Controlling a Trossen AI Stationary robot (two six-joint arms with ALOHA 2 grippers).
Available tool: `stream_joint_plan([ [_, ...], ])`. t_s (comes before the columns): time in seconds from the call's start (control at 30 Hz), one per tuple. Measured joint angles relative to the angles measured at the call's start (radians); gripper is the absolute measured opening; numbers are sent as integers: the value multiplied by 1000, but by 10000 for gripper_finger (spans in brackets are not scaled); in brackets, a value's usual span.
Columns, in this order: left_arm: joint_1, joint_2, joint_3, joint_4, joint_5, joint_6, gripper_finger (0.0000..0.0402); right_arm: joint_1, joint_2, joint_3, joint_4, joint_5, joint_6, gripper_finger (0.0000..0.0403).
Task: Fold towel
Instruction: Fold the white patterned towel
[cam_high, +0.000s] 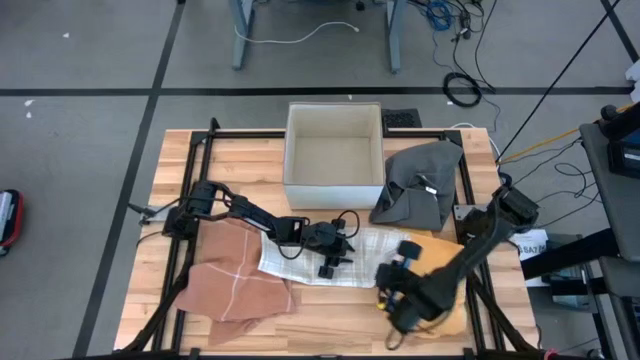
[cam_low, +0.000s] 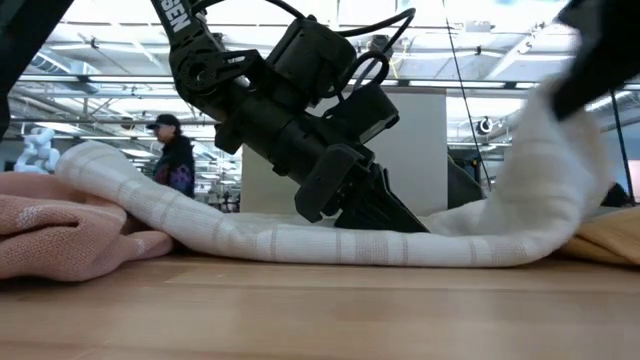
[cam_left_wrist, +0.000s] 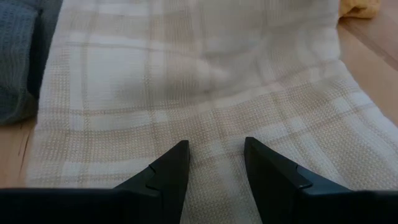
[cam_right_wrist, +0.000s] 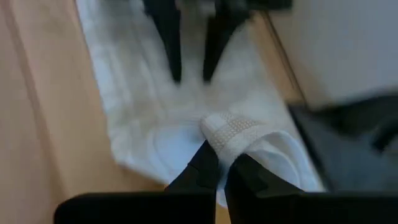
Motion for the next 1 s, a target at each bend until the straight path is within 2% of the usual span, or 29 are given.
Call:
stream_joint_plan([
  [0.17,0,0,0,-1,-2,-2,163,-138,0,0,264,-8,-416,3],
  [0.27,0,0,0,-1,-5,-3,163,-199,0,0,468,-61,-662,3],
  [0.37,0,0,-1,-1,-7,-4,163,-228,0,0,605,-123,-819,3],
  [0.47,0,0,-1,-1,-8,-4,163,-246,0,-1,632,-196,-864,13],
  [0.53,0,0,-1,-1,-8,-5,163,-251,0,-19,659,-218,-873,33],
  [0.83,1,0,-1,2,-12,-8,163,-236,0,-106,859,-240,-895,200],
  [0.9,1,0,-1,2,-13,-8,163,-228,0,-105,878,-236,-897,223],
  [1.0,0,0,-1,2,-14,-8,163,-197,0,-105,886,-208,-900,235],
])
